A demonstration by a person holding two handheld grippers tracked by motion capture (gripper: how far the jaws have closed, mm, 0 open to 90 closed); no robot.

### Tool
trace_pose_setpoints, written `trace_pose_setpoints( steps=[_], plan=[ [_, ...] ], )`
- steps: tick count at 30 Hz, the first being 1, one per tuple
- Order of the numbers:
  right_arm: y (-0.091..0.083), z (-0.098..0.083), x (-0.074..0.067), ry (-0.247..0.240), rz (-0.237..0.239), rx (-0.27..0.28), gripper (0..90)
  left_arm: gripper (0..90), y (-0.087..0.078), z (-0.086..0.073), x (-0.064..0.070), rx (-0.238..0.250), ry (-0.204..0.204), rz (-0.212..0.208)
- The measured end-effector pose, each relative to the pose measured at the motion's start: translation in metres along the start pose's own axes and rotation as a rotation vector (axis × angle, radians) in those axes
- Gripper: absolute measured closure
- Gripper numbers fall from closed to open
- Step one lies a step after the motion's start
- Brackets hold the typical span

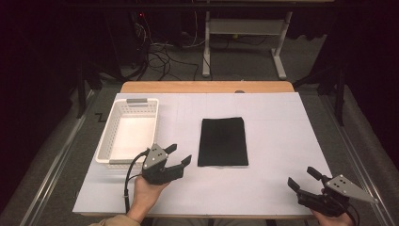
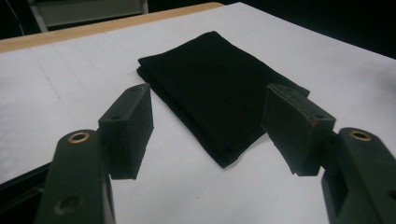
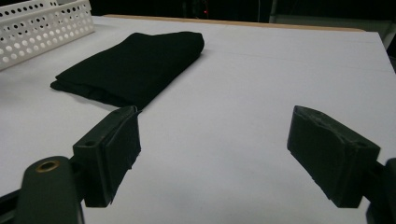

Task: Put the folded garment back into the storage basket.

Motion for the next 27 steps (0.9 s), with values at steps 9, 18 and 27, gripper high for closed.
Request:
trace_pose_setpoints(
  steps=[9, 18, 27],
  plan=[
    [0.000, 0.000, 0.000, 0.002, 0.004, 0.001, 17.9, 31.6, 0.015, 0.005, 0.003, -0.024, 0.013, 0.002],
    [0.000, 0.000, -0.001, 0.000, 0.006, 0.002, 17.7, 31.5, 0.031, 0.011, 0.011, -0.040, 0.022, -0.008],
    [0.000, 0.000, -0.001, -0.001, 0.005, 0.002, 17.2, 31.5, 0.048, 0.016, 0.020, -0.061, 0.029, -0.009]
  ],
)
Point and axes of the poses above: each handheld gripper's, and its own axes: y roughly forward along the jaws, z roughly out of its top, x roughly to its right, the point moved 2 cm from there along y, roughly forward along the jaws, and after that the axes turned 13 degrees about z, right-handed, at the moved point
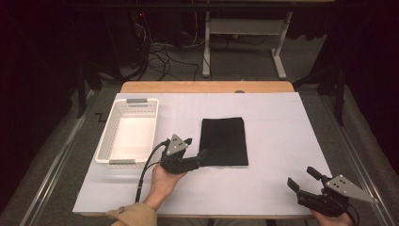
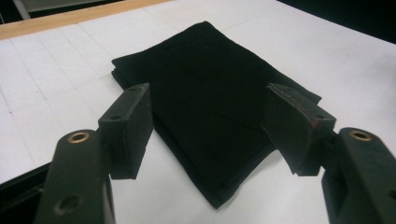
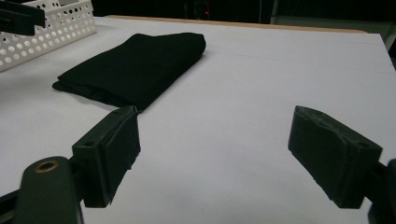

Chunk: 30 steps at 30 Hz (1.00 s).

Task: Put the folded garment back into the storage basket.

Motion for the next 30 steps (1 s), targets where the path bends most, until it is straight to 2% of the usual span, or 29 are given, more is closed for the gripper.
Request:
trace_pose_setpoints(
  steps=[7, 10, 16, 24, 25, 26, 30],
  plan=[
    [0.000, 0.000, 0.000, -0.003, -0.001, -0.001, 17.1, 31.4, 0.009, 0.005, 0.004, -0.013, 0.012, -0.001],
    [0.000, 0.000, 0.000, -0.003, 0.001, -0.001, 17.0, 27.5, 0.014, 0.008, 0.007, -0.023, 0.016, -0.006],
    [0.000, 0.000, -0.001, -0.003, 0.003, 0.000, 17.0, 27.5, 0.024, 0.011, 0.008, -0.055, 0.014, -0.005],
    [0.000, 0.000, -0.001, -0.003, 0.001, 0.000, 17.0, 27.4, 0.034, 0.021, 0.011, -0.108, 0.044, 0.007],
    [0.000, 0.000, -0.001, -0.003, 0.002, 0.000, 16.9, 27.4, 0.037, 0.024, 0.011, -0.135, 0.053, 0.012],
    [0.000, 0.000, -0.001, -0.003, 0.002, 0.000, 16.9, 27.4, 0.037, 0.024, 0.011, -0.135, 0.053, 0.012],
    [0.000, 0.000, -0.001, -0.003, 0.002, 0.000, 17.0, 25.1, 0.044, 0.030, 0.010, -0.194, 0.052, 0.011]
  ],
)
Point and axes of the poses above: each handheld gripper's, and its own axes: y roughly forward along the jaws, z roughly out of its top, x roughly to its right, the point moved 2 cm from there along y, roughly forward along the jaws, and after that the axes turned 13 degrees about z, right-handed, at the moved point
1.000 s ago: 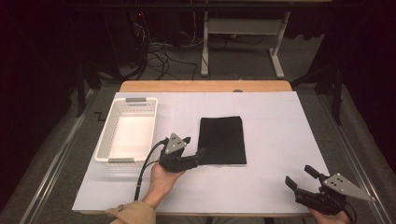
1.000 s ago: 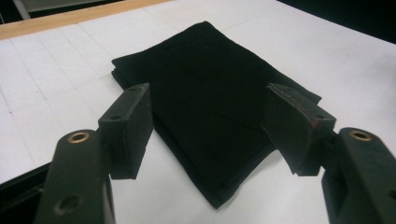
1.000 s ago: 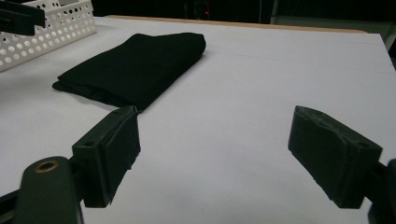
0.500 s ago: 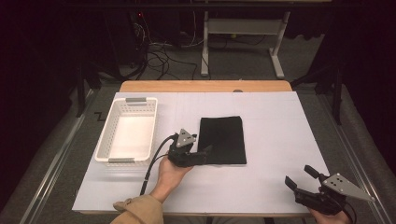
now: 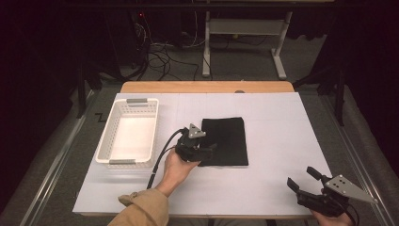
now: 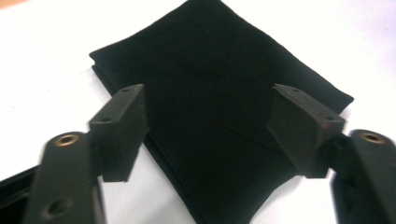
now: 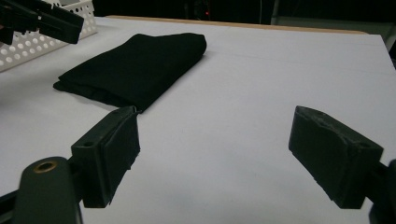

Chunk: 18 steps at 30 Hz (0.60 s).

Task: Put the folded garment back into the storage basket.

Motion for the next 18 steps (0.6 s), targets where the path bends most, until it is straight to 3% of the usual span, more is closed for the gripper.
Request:
trace_pose_setpoints(
  steps=[9, 12, 18],
  plan=[
    [0.000, 0.000, 0.000, -0.002, 0.007, 0.001, 17.0, 21.4, 0.012, 0.012, -0.007, -0.130, -0.010, 0.005],
    [0.000, 0.000, 0.000, -0.005, 0.007, -0.004, 17.0, 20.5, 0.020, 0.016, -0.012, -0.193, -0.026, 0.005],
    [0.000, 0.000, -0.001, -0.006, 0.007, -0.003, 17.0, 18.4, 0.033, 0.019, -0.020, -0.273, -0.057, 0.012]
  ],
)
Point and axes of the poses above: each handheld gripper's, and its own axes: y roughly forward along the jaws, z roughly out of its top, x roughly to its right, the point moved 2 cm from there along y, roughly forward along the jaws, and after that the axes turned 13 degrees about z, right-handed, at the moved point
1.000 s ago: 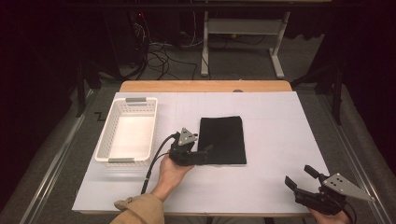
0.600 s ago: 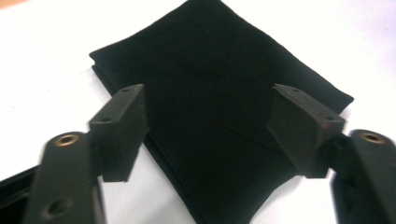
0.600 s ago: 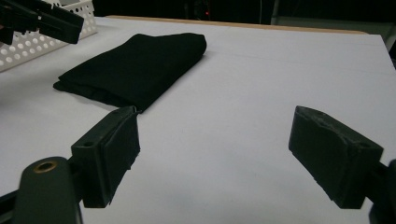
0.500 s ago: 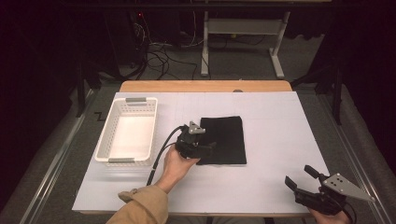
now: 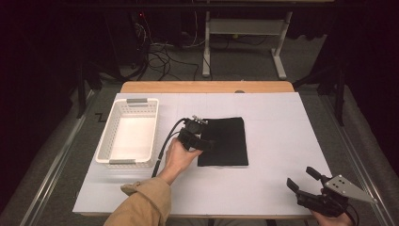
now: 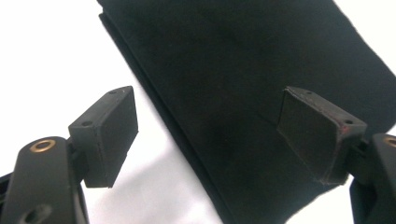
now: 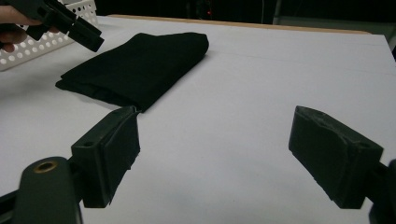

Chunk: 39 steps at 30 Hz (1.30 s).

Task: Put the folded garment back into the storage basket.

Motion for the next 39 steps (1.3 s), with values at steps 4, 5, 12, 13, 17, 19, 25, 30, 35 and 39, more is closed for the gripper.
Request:
trace_pose_setpoints(
  steps=[4, 5, 12, 13, 17, 19, 25, 30, 35, 39],
  plan=[
    [0.000, 0.000, 0.000, 0.001, 0.001, -0.001, 17.0, 18.4, 0.010, 0.002, -0.004, -0.047, -0.026, -0.004],
    [0.000, 0.000, 0.000, 0.001, 0.001, -0.001, 17.0, 18.3, 0.010, 0.002, -0.004, -0.047, -0.026, -0.004],
    [0.000, 0.000, 0.000, 0.000, 0.002, -0.002, 17.0, 18.3, 0.024, 0.002, -0.008, -0.124, -0.054, -0.011],
    [0.001, 0.000, 0.000, 0.001, 0.003, -0.003, 17.0, 18.3, 0.025, 0.002, -0.008, -0.134, -0.055, -0.015],
    [0.001, 0.000, -0.001, 0.001, 0.003, -0.004, 17.0, 17.2, 0.028, 0.003, -0.008, -0.147, -0.072, -0.033],
    [0.001, 0.000, 0.000, -0.001, 0.002, -0.004, 17.0, 17.2, 0.029, 0.004, -0.008, -0.157, -0.070, -0.037],
    [0.002, 0.000, -0.001, -0.001, 0.006, -0.011, 17.0, 17.2, 0.030, 0.010, 0.002, -0.188, -0.023, -0.047],
    [0.002, 0.000, -0.001, -0.001, 0.006, -0.010, 17.0, 17.6, 0.032, 0.013, 0.007, -0.195, -0.021, -0.056],
    [0.003, 0.000, -0.001, -0.003, 0.007, -0.012, 17.0, 18.0, 0.033, 0.015, 0.010, -0.205, 0.002, -0.034],
    [0.003, 0.000, -0.001, -0.006, 0.008, -0.014, 17.1, 18.4, 0.033, 0.015, 0.013, -0.205, 0.028, -0.013]
  ],
)
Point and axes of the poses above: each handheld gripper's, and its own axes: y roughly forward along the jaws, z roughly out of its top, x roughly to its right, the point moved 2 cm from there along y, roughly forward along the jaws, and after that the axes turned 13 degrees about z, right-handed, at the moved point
